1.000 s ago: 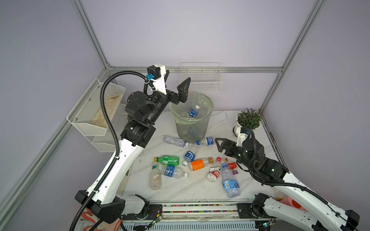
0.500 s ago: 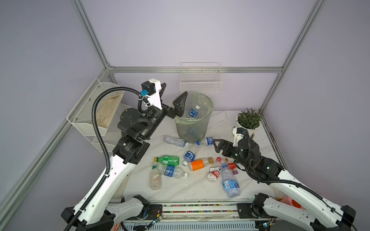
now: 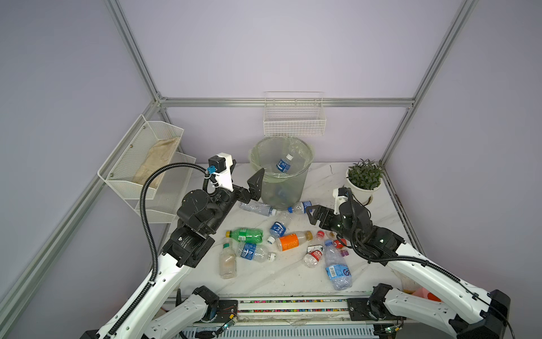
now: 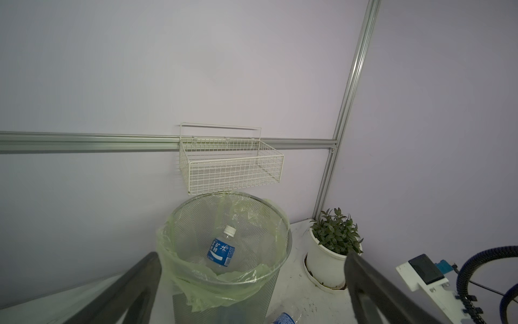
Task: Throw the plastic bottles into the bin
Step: 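Lower the left gripper toward the clear bottle lying against the wastebasket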
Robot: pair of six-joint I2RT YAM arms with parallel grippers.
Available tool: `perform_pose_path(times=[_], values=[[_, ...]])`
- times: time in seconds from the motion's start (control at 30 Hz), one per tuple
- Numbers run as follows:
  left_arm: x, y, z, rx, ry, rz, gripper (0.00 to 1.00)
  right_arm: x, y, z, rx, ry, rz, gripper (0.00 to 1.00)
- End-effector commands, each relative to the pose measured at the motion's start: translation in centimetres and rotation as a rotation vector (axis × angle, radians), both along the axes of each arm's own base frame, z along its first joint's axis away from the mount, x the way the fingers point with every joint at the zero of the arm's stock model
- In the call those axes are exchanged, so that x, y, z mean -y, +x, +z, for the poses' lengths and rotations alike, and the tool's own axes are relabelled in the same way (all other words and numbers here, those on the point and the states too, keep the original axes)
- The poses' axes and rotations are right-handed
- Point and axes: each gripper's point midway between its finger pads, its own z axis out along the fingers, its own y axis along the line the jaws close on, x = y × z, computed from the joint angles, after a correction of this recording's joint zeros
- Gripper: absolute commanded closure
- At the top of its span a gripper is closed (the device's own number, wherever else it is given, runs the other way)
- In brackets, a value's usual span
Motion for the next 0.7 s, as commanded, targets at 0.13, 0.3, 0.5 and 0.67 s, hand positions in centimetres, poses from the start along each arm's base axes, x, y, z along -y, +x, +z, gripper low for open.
perform_pose_path(times=[0.13,0.3,0.5,0.67], values=[[-2.0,-1.0,-6.8,-0.149,-0.038,0.068,0.00,-0.6,0.3,-0.1,0.000,0.006,0.015,0.03],[-3.3,-1.9,-11.1,-0.243,-0.048,0.105,0.00,-0.9,0.5,-0.9,-0.023,-0.008,0.022,0.03],[-3.9,-2.5,-16.5,-0.384,-0.051,0.129,0.00,-1.4,0.8,-1.6,-0.040,-0.023,0.026,0.03],[-4.2,-2.6,-19.2,-0.464,-0.061,0.156,0.00,-1.5,1.0,-1.9,-0.048,-0.030,0.027,0.03]])
